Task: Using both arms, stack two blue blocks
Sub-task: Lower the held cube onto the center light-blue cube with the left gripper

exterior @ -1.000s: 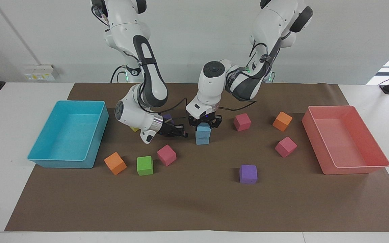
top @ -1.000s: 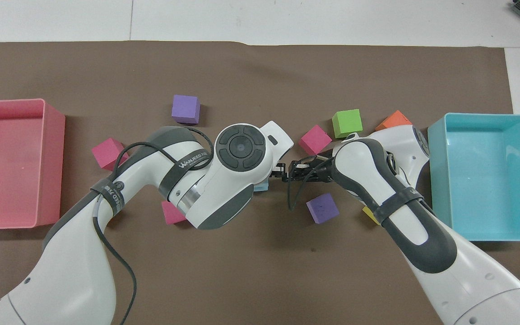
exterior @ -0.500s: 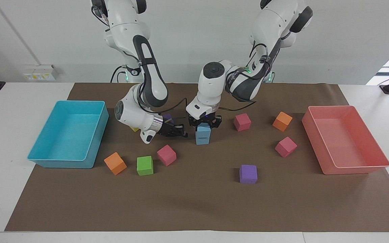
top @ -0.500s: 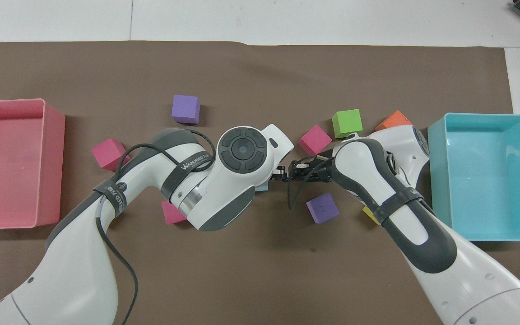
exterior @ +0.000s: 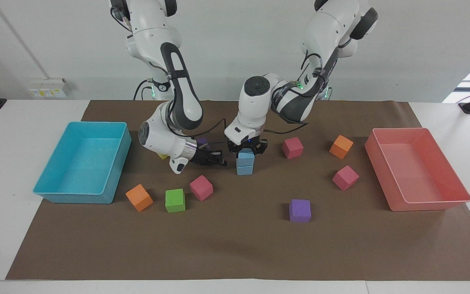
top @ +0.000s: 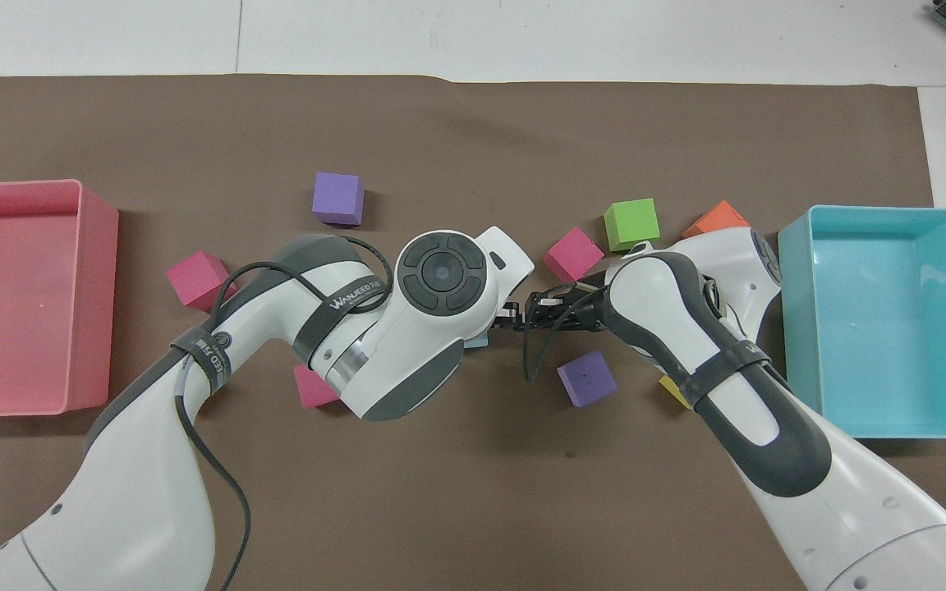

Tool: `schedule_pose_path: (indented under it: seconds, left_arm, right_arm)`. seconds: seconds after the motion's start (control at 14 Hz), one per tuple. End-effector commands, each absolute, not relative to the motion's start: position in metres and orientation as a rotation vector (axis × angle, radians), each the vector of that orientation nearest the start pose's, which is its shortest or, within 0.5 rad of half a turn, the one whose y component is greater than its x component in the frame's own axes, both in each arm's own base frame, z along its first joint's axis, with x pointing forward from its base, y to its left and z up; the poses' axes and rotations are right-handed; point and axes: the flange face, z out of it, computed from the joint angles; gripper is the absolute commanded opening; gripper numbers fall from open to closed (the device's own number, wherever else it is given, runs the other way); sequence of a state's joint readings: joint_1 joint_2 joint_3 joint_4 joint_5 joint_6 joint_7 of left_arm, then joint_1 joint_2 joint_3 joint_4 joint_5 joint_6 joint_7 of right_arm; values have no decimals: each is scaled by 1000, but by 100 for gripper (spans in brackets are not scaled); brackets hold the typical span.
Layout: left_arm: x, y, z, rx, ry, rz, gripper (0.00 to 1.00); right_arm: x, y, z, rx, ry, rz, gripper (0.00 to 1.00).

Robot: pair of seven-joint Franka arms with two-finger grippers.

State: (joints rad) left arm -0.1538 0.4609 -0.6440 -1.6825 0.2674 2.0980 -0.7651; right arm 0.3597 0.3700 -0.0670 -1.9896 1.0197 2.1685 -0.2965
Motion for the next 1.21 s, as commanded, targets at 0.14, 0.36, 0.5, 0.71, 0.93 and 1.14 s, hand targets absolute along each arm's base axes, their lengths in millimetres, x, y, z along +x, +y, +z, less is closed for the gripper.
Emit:
schedule_pose_path:
  seconds: [0.14, 0.36, 0.5, 0.71, 0.93, 1.14]
  left_arm:
    - [505, -434, 375, -3189, 160, -55, 0]
    - [506, -434, 374, -3191, 159, -51, 0]
    - [506, -434, 373, -3190, 159, -49, 0]
    - [506, -433, 374, -3191, 154, -51, 0]
    - [507, -433, 374, -3191, 156, -54, 0]
    - [507, -433, 374, -3184, 166, -70, 0]
  right_arm:
    - [564, 204, 274, -2360, 125, 177, 0]
    - [564, 203, 274, -2361, 127, 176, 0]
    - [565, 203, 275, -2360, 126, 175, 0]
    - [565, 203, 274, -2362, 125, 175, 0]
    - [564, 203, 274, -2362, 126, 176, 0]
    - [564, 203, 274, -2363, 126, 175, 0]
